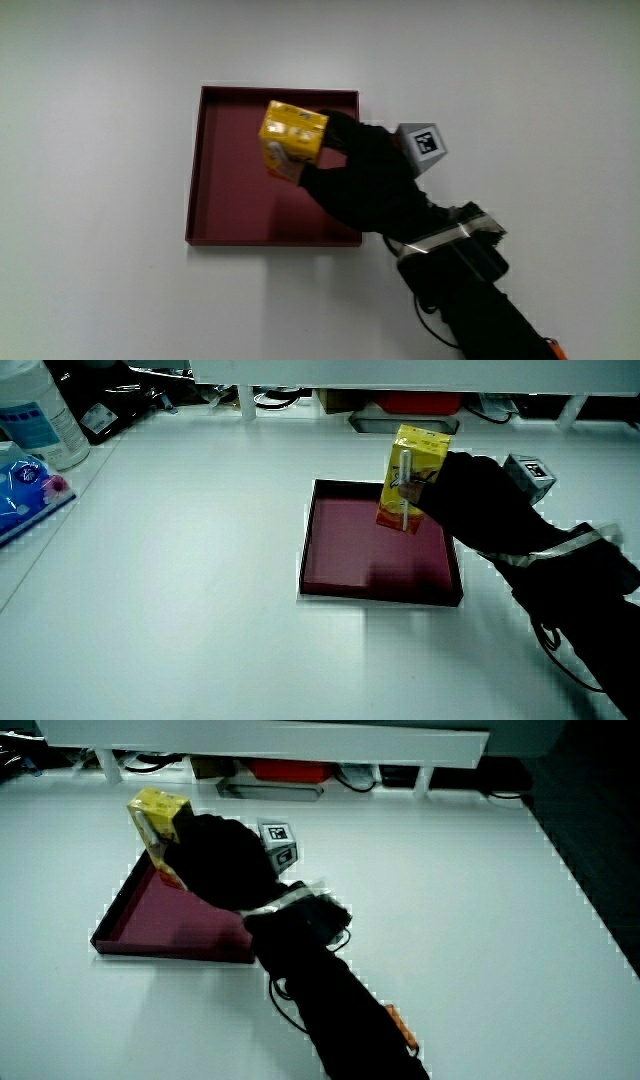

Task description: Place ice redtea

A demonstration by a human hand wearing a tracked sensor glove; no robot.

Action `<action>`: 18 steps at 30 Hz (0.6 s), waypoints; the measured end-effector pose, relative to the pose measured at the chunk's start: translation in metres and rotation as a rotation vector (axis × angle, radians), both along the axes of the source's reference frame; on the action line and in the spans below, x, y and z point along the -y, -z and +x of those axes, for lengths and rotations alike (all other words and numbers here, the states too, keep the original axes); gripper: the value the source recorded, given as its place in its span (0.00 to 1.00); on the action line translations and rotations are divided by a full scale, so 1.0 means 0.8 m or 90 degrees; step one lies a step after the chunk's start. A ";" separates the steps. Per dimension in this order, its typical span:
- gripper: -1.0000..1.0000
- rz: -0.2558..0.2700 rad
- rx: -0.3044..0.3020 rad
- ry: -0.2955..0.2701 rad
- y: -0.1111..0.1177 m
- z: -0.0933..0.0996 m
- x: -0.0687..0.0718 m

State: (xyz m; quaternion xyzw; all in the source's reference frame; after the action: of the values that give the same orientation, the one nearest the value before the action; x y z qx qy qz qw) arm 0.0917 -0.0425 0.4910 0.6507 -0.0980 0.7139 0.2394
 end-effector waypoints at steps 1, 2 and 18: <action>0.50 0.000 -0.004 0.001 -0.004 -0.003 -0.001; 0.50 -0.011 -0.010 0.001 -0.008 -0.006 -0.003; 0.50 -0.102 -0.083 0.036 -0.058 -0.025 -0.015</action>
State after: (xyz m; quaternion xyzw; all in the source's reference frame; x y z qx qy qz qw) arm 0.0716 -0.0307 0.5372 0.6717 -0.0432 0.6683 0.3168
